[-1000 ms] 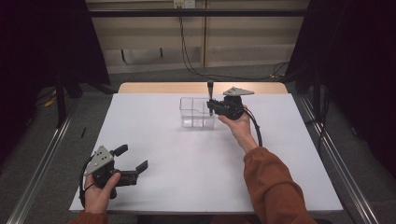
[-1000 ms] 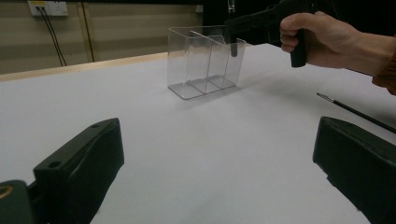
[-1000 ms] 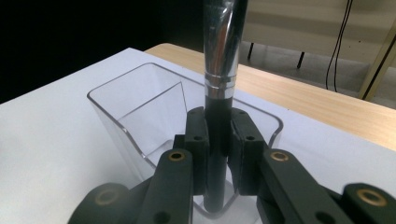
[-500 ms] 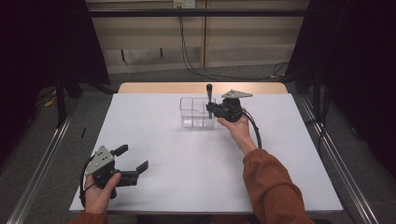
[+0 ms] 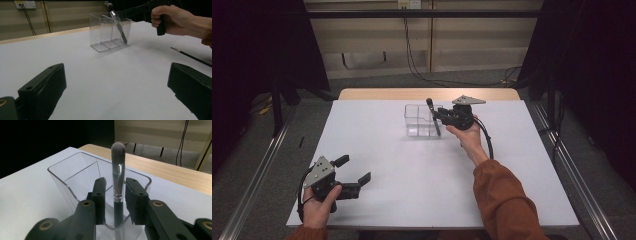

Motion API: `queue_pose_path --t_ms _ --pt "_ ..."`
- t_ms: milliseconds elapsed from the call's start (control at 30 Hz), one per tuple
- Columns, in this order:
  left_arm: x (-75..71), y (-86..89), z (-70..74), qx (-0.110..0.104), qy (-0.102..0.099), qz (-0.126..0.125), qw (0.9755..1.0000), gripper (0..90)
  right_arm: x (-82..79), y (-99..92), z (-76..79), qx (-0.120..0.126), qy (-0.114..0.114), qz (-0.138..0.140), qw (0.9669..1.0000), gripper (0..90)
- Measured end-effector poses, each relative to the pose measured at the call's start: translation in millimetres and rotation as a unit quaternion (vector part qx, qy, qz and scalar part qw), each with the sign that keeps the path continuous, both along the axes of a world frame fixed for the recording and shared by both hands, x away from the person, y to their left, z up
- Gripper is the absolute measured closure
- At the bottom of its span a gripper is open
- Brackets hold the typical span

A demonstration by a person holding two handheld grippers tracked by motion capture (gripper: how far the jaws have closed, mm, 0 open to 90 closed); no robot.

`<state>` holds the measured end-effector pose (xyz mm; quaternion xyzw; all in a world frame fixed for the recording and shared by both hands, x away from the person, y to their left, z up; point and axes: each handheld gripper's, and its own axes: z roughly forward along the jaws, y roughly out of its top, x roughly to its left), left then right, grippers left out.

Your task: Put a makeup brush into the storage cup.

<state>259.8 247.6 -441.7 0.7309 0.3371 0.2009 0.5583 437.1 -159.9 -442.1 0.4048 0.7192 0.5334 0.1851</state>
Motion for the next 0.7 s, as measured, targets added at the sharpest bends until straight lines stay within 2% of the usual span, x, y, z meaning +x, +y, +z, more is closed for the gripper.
queue_pose_path --t_ms 200,367,467,633,700 --pt "-0.3 -0.7 0.0 -0.008 -0.002 0.001 1.0000 2.0 -3.9 -1.6 3.8 0.011 -0.010 0.003 0.9999 57.4" --pt "1.1 0.7 -1.0 -0.006 0.000 0.003 1.0000 2.2 -8.9 -3.4 6.6 0.020 -0.018 0.012 0.9996 41.3" --pt "2.1 2.2 -1.5 -0.011 0.001 0.007 0.9999 2.3 -13.3 -4.9 8.9 0.029 -0.026 0.016 0.9991 35.8" --pt "1.9 2.5 -1.5 -0.011 0.001 0.012 0.9999 2.3 -21.6 -8.0 10.1 0.025 -0.029 0.017 0.9991 26.9" --pt "1.8 2.6 -1.5 -0.011 0.002 0.014 0.9998 2.8 -25.0 -9.0 10.0 0.025 -0.030 0.026 0.9989 24.6"
